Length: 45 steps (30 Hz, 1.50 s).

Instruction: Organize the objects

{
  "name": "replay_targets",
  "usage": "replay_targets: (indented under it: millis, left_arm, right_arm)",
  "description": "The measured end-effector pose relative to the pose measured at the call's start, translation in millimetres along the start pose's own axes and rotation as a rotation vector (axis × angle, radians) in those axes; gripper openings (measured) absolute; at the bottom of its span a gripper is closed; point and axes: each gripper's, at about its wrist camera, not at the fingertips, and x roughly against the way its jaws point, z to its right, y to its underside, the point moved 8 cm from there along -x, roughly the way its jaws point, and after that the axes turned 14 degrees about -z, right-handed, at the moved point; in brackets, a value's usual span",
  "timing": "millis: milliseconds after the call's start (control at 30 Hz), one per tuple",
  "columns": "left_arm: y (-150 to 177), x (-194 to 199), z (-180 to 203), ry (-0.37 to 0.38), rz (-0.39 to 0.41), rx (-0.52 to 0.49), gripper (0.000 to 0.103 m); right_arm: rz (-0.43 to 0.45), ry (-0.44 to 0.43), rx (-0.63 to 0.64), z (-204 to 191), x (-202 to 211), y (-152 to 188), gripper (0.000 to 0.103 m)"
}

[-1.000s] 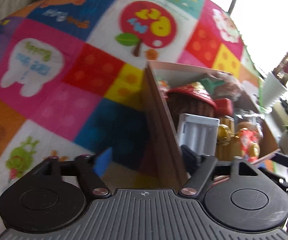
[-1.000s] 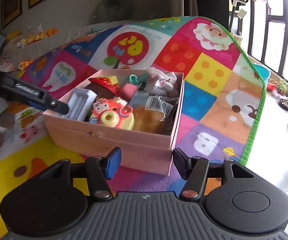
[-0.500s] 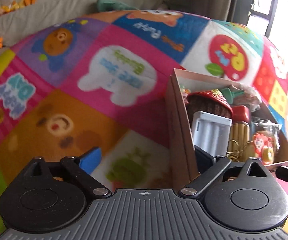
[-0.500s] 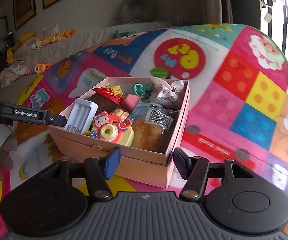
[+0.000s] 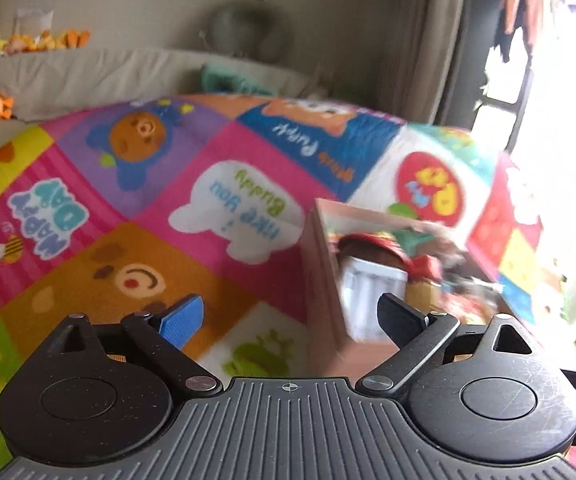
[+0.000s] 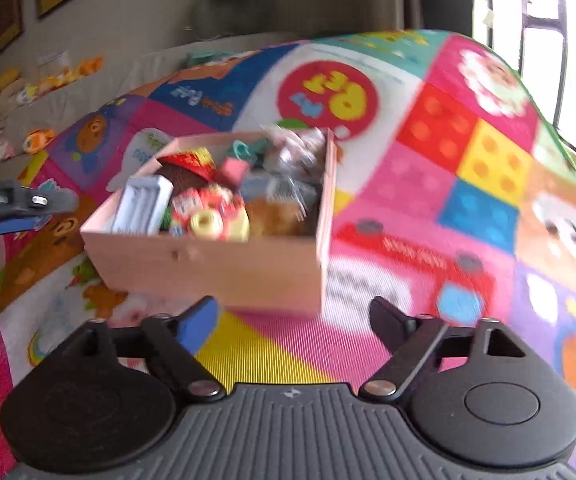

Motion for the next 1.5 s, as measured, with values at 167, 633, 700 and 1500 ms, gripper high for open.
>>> replay_targets:
  millis: [167,633,700,1500]
  left_arm:
    - [58,23,40,-0.017,-0.015,-0.134,0.098]
    - [92,-23,51,-0.167,-0.144,-0.112,0.096]
    - [89,-30,46,-0.185,-0.157,-0.099,0.096]
    - [83,-44,51,-0.212,-0.167,-0.126,0.101]
  right_arm:
    - [-0.042,0.031,-0.097,1,3,37,0.103]
    - [-0.092,0.128,-0.042,1,-24,37,0.103]
    - [-0.065,0.144,-0.062,7,-26,34,0.103]
    - [-0.021,0.163,-0.081,9,-29,33,0.103]
